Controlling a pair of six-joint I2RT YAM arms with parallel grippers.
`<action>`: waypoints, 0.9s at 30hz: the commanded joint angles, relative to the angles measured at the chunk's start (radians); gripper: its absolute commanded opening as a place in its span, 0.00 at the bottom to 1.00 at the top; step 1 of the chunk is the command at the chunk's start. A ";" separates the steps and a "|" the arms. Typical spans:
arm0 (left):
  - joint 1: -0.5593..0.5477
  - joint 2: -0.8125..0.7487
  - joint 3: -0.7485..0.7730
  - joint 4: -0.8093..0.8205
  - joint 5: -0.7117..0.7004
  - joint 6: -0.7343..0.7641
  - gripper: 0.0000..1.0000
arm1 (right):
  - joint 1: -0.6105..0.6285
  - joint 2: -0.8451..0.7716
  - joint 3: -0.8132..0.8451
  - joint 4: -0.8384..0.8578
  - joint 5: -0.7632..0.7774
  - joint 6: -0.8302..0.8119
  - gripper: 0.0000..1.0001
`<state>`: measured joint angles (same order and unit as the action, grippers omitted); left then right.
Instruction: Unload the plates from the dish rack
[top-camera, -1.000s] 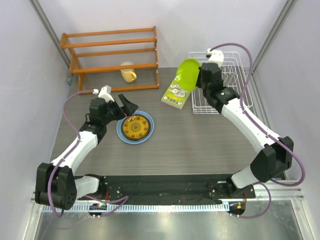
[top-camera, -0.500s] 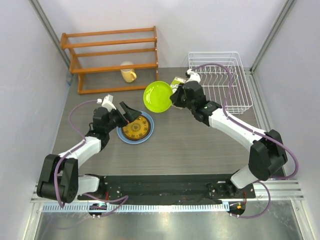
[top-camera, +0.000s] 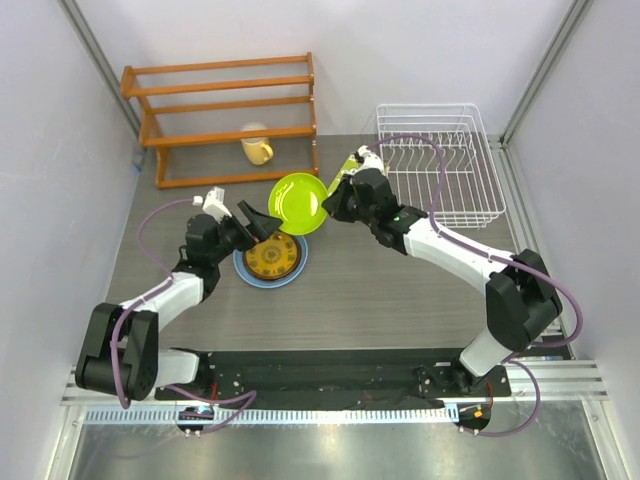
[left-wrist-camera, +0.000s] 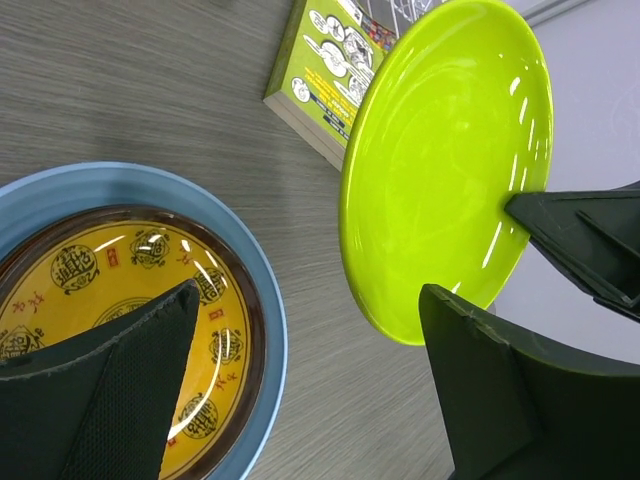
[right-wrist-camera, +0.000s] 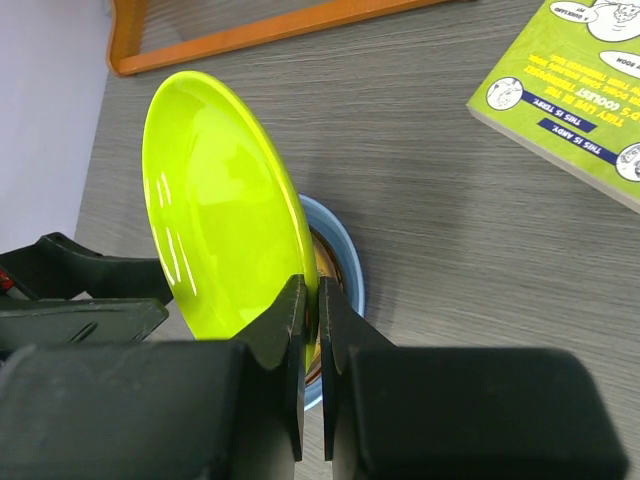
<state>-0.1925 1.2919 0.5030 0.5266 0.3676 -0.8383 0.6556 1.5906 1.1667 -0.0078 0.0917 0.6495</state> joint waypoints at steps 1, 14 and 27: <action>-0.002 0.020 0.026 0.075 -0.004 -0.013 0.87 | 0.006 -0.038 0.002 0.081 -0.046 0.038 0.01; -0.002 0.075 0.037 0.156 -0.024 -0.033 0.51 | 0.010 -0.073 -0.093 0.141 -0.191 0.140 0.01; -0.002 0.064 0.049 0.066 -0.024 0.007 0.00 | 0.010 -0.049 -0.113 0.189 -0.253 0.177 0.15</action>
<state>-0.1944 1.3640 0.5251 0.6426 0.3786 -0.8833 0.6468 1.5772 1.0336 0.0605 -0.0921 0.8040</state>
